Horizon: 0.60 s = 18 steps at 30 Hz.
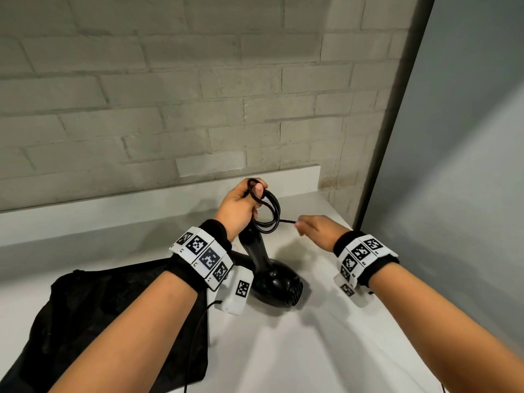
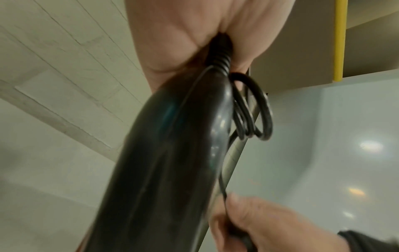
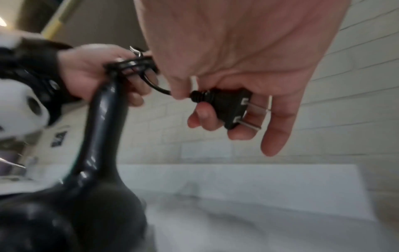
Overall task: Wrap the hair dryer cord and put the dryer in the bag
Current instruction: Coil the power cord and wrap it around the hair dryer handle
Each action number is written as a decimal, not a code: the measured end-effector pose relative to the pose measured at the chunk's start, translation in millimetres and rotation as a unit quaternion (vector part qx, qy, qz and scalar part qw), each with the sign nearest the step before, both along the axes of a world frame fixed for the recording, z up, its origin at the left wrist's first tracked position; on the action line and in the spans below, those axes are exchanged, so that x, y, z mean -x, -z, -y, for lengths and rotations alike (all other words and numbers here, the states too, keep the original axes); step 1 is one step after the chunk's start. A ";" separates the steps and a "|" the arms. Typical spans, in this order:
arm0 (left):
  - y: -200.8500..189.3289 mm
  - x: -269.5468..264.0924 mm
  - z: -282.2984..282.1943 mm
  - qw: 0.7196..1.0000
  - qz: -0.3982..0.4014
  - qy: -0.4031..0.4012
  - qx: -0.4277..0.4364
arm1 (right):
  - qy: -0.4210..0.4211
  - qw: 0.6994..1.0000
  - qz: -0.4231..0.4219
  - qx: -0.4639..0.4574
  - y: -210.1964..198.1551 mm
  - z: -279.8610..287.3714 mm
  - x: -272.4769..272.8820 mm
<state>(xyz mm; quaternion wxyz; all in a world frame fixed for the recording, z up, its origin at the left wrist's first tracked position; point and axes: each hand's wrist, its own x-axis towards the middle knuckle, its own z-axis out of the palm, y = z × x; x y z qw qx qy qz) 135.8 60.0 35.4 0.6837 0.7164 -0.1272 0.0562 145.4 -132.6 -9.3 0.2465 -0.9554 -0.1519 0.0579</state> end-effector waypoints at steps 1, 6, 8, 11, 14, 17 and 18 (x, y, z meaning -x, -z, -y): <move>-0.3 -0.9 -0.7 1.000 -0.004 0.002 -0.008 | 0.035 0.999 -0.013 0.020 5.7 10.4 -0.9; -2.1 -4.0 -1.8 0.998 -0.016 0.005 -0.064 | 0.113 0.988 -0.066 0.077 25.2 29.5 -2.3; -4.3 -2.9 -0.5 0.998 -0.026 0.002 -0.057 | 0.113 0.986 -0.084 0.088 23.0 19.0 -0.5; -8.4 2.1 0.8 0.998 -0.044 0.012 -0.032 | 0.113 0.984 -0.109 0.081 22.7 4.6 0.8; -7.7 5.7 0.9 0.999 -0.034 0.022 -0.007 | 0.119 0.983 -0.126 0.066 26.6 -2.6 0.0; -5.4 5.6 -1.0 0.999 -0.014 0.010 -0.043 | 0.115 0.986 -0.112 0.052 23.7 -9.7 -0.9; -5.1 5.1 -1.7 0.999 -0.012 0.014 -0.048 | 0.105 0.989 -0.103 0.028 20.2 -13.2 -1.1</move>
